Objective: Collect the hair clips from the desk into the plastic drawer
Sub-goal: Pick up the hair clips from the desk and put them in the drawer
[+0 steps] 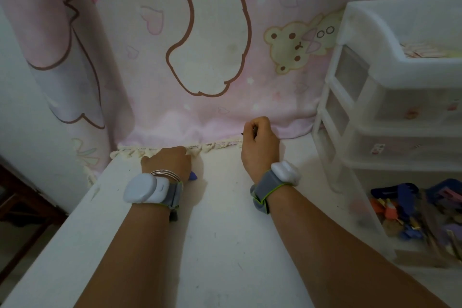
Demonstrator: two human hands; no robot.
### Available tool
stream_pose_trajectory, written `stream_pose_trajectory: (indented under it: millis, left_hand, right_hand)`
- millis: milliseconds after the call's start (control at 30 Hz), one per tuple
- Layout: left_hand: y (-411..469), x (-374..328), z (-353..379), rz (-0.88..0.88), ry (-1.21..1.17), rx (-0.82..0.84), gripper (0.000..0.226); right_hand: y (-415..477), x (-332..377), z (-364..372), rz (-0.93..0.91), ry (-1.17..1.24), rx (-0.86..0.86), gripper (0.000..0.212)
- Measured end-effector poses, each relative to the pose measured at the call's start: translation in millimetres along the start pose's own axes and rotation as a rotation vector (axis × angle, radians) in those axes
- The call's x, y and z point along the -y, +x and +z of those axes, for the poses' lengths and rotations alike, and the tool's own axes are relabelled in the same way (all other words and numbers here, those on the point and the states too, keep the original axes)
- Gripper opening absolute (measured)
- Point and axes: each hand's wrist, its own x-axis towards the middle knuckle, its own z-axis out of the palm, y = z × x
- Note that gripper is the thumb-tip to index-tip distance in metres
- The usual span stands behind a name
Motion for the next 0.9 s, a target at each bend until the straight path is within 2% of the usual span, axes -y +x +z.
stream_pose_trajectory:
  millis: [67, 200, 267, 433, 533, 633, 700, 833, 900]
  left_hand:
    - [-6, 1, -2, 0.000, -0.128, -0.077, 0.026]
    - [-41, -4, -15, -0.049, -0.396, -0.394, 0.037]
    - [-71, -6, -21, -0.060, -0.494, -0.464, 0.041]
    - [-127, -1, -49, -0.040, -0.455, -0.501, 0.039]
    - [-150, -15, -90, 0.002, -0.426, -0.603, 0.038]
    - [-165, -49, -116, 0.079, -0.450, -0.666, 0.038]
    - [-172, -80, -118, 0.142, -0.461, -0.655, 0.039]
    - [-186, -151, -103, 0.286, -0.548, -0.512, 0.043]
    - [-190, -187, -92, 0.359, -0.574, -0.426, 0.043]
  right_hand:
    - [-1, 0, 2, -0.028, -0.014, 0.001, 0.016]
    - [-8, 3, 3, -0.111, 0.005, 0.035, 0.016]
    - [-14, 11, -1, -0.114, 0.069, 0.053, 0.016]
    - [-34, 58, -31, -0.088, 0.314, 0.047, 0.017]
    - [-41, 87, -77, -0.198, 0.342, 0.149, 0.011]
    - [-40, 97, -138, -0.347, 0.157, 0.346, 0.010]
    - [-36, 90, -181, -0.389, -0.062, 0.496, 0.015]
    - [-32, 43, -259, -0.335, -0.572, 0.743, 0.019]
    - [-28, 19, -290, -0.275, -0.728, 0.779, 0.016]
